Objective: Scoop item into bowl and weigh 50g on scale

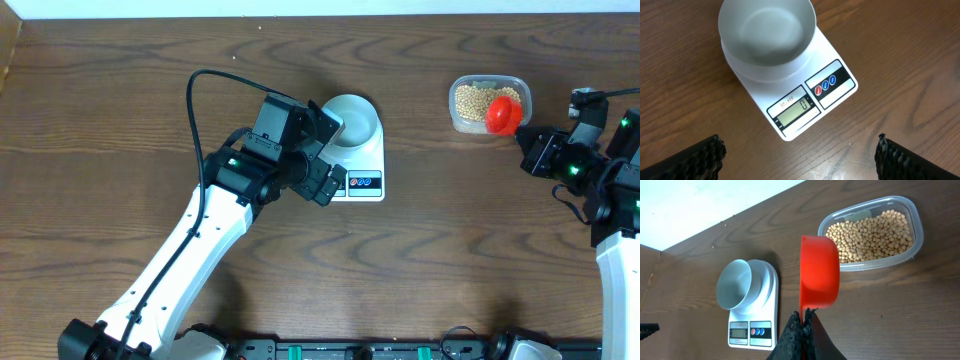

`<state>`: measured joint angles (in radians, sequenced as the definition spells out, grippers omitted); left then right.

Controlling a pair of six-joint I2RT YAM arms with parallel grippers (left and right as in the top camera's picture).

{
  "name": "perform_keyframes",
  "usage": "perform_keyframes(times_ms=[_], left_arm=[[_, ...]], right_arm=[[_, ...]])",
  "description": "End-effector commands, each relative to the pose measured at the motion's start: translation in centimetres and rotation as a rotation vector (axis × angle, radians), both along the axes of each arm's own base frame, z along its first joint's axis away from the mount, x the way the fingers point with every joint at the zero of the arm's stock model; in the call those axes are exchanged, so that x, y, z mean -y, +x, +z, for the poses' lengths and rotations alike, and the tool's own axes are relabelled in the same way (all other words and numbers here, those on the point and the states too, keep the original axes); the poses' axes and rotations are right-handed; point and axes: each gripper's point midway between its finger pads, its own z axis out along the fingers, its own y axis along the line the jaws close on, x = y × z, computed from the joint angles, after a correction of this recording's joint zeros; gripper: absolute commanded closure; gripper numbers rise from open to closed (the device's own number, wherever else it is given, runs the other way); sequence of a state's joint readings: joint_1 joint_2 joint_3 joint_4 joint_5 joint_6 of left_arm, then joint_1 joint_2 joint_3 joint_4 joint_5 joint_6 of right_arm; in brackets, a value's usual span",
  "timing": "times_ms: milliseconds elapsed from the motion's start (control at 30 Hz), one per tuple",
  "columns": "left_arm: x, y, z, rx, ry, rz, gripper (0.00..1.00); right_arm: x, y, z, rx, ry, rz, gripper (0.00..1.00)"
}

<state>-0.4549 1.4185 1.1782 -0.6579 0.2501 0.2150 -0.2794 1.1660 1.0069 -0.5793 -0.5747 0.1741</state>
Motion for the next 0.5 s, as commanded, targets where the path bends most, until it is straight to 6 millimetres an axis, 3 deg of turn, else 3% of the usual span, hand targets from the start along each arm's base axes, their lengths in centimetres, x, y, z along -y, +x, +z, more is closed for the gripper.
perform_keyframes(times_ms=[0,333,467], left_arm=[[0.0,-0.1,-0.3,-0.008,0.003,-0.015,0.02],[0.0,-0.1,-0.3,-0.008,0.003,-0.015,0.02],[0.0,-0.1,-0.3,-0.008,0.003,-0.015,0.02]], right_arm=[[0.2,0.1,0.4,0.014,-0.017,0.005,0.99],[0.2,-0.2,0.2,-0.001,-0.016,0.007,0.99],[1.3,0.3,0.3,-0.016,-0.021,-0.070,0.99]])
